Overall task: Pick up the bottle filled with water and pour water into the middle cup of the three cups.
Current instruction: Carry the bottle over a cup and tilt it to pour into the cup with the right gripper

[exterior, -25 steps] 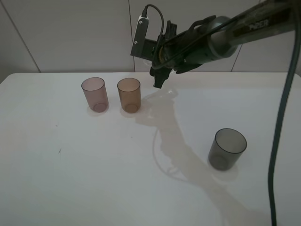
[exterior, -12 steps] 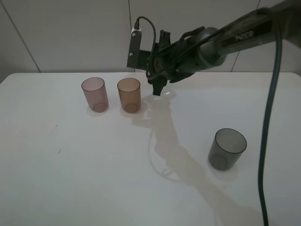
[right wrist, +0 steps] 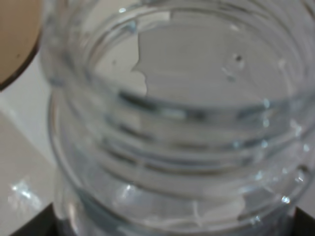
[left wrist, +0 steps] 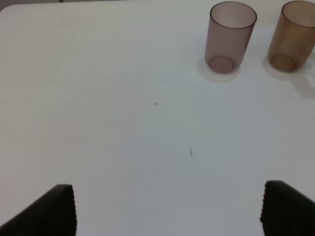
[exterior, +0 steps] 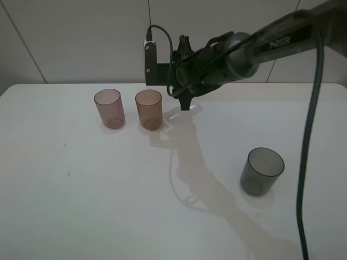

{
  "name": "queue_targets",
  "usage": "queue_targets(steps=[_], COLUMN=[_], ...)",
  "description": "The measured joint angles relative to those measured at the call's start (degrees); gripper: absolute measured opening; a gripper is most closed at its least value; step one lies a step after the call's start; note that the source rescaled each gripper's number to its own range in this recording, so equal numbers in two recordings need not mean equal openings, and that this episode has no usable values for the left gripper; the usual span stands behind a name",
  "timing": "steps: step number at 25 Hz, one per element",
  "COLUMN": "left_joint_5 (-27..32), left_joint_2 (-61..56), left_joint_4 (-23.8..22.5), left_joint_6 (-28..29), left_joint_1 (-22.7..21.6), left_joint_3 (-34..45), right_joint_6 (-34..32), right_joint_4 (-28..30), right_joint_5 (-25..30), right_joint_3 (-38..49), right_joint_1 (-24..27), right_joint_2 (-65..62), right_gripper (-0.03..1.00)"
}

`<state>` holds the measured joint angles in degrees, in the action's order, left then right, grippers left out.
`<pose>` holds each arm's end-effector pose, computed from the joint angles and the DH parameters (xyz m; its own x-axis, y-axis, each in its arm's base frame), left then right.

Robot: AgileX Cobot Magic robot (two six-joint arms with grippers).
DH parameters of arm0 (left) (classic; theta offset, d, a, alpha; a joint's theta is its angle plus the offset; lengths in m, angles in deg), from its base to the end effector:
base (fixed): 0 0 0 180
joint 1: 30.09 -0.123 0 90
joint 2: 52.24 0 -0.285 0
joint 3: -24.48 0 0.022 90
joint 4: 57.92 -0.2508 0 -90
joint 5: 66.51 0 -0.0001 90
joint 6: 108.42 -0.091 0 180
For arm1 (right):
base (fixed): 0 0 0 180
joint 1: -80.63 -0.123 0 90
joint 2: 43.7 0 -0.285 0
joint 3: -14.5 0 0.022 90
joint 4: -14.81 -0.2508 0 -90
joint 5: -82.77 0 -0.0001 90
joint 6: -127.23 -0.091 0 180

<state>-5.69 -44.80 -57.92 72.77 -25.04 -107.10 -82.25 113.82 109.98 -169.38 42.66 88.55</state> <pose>-0.0061 0.0005 0.2779 -0.4490 0.0188 -0.8933 0.0787 0.9967 -0.0186 0.3954 0.2563 0.1504 0.0933 -0.9949 -0.0389 -0.4973 -0.0127 -0.8675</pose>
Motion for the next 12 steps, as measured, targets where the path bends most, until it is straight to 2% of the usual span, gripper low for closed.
queue_targets(steps=[12], left_joint_5=[0.00], left_joint_2=[0.00], left_joint_4=[0.00], left_joint_6=[0.00], left_joint_1=[0.00], left_joint_3=[0.00], right_joint_6=[8.37], right_joint_4=[0.00], right_joint_5=[-0.40], right_joint_3=[0.00], right_joint_1=[0.00], right_joint_2=[0.00], right_gripper=[0.00])
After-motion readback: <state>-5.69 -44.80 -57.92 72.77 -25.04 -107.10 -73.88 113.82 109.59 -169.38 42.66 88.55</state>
